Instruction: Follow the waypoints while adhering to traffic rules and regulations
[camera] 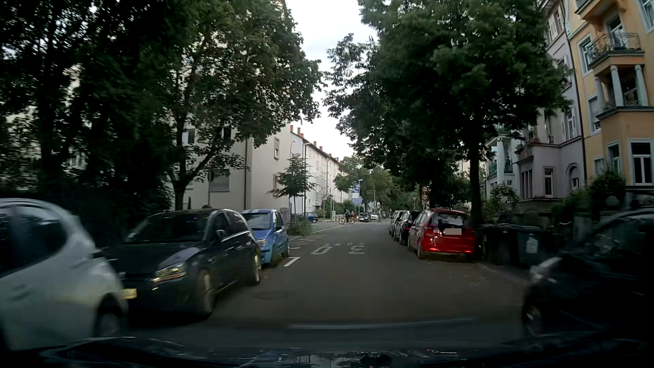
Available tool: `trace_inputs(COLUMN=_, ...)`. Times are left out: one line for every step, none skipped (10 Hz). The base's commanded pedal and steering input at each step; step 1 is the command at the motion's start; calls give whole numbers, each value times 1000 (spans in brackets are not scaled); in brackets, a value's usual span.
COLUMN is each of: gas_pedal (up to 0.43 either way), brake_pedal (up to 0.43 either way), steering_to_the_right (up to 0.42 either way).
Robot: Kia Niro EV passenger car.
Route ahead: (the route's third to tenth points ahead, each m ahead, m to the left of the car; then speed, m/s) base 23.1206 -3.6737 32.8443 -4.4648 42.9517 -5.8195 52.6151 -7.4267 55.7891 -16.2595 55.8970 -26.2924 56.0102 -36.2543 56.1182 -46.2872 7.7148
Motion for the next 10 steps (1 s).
trace_inputs(gas_pedal=47, brake_pedal=0, steering_to_the_right=18)
trace_inputs(gas_pedal=39, brake_pedal=0, steering_to_the_right=18)
trace_inputs(gas_pedal=39, brake_pedal=0, steering_to_the_right=18)
trace_inputs(gas_pedal=39, brake_pedal=0, steering_to_the_right=18)
trace_inputs(gas_pedal=39, brake_pedal=0, steering_to_the_right=18)
trace_inputs(gas_pedal=39, brake_pedal=0, steering_to_the_right=18)
trace_inputs(gas_pedal=39, brake_pedal=0, steering_to_the_right=18)
trace_inputs(gas_pedal=39, brake_pedal=0, steering_to_the_right=18)
trace_inputs(gas_pedal=47, brake_pedal=0, steering_to_the_right=18)
trace_inputs(gas_pedal=47, brake_pedal=0, steering_to_the_right=18)
